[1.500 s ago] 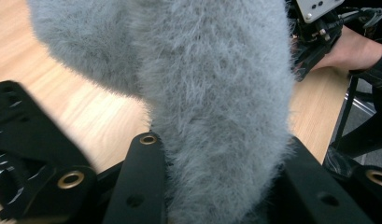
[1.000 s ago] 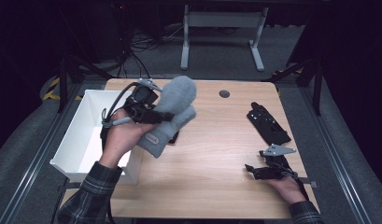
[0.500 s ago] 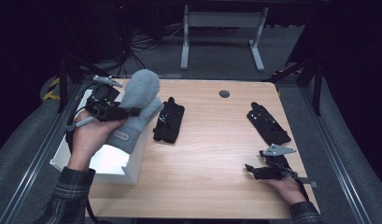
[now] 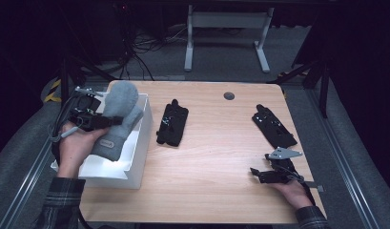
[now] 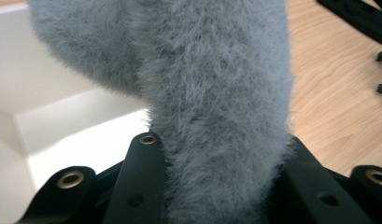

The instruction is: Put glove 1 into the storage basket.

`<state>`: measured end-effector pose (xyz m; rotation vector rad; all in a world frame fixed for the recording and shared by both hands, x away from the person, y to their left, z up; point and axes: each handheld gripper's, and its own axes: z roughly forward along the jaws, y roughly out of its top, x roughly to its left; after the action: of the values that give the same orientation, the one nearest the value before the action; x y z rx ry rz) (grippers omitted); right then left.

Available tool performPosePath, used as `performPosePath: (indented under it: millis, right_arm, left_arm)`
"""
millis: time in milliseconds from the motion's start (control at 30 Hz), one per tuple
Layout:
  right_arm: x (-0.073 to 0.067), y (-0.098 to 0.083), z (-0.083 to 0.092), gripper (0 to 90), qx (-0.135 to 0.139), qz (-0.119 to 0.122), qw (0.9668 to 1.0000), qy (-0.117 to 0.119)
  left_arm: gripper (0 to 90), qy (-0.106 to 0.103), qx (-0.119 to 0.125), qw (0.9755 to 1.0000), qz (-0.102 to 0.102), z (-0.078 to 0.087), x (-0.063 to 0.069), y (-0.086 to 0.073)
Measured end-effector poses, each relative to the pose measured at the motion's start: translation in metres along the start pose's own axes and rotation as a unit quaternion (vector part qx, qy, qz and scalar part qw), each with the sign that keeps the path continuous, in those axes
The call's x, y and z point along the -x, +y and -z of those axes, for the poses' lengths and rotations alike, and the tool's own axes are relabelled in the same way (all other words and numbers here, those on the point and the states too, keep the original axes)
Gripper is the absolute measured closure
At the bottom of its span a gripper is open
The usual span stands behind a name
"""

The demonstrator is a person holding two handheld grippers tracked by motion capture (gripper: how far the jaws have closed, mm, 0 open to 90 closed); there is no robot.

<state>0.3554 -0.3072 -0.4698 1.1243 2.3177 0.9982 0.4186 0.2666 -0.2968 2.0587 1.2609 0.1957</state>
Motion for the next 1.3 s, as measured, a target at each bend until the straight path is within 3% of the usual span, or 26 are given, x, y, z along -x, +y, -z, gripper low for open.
performPosePath:
  millis: [433,700,933,1000,1133,1233,1267,1300]
  right_arm:
    - [0.0,0.0,0.0,14.5,0.0,0.0,1.0,0.0]
    - [0.0,0.0,0.0,14.5,0.0,0.0,1.0,0.0]
    - [0.0,0.0,0.0,14.5,0.0,0.0,1.0,0.0]
    - [0.0,0.0,0.0,14.5,0.0,0.0,1.0,0.0]
    - [0.0,0.0,0.0,14.5,0.0,0.0,1.0,0.0]
    - [0.0,0.0,0.0,14.5,0.0,0.0,1.0,0.0]
    - [0.0,0.0,0.0,14.5,0.0,0.0,1.0,0.0]
    - [0.0,0.0,0.0,14.5,0.0,0.0,1.0,0.0]
  left_arm:
    - [70.9,0.009,-0.035,0.9985,0.042,-0.036,-0.026,-0.029]
    - [70.7,0.017,-0.075,0.9945,0.072,-0.066,-0.044,-0.046]
    - [68.8,0.019,-0.107,0.9907,0.081,-0.088,-0.058,-0.054]
    - [66.7,0.026,-0.122,0.9889,0.081,-0.094,-0.062,-0.057]
    - [57.0,0.032,-0.119,0.9882,0.092,-0.097,-0.069,-0.06]
    - [45.9,0.035,-0.117,0.9884,0.09,-0.096,-0.07,-0.06]
    - [45.9,0.04,-0.111,0.9888,0.091,-0.093,-0.07,-0.06]
    - [38.6,0.047,-0.105,0.9893,0.089,-0.09,-0.069,-0.059]
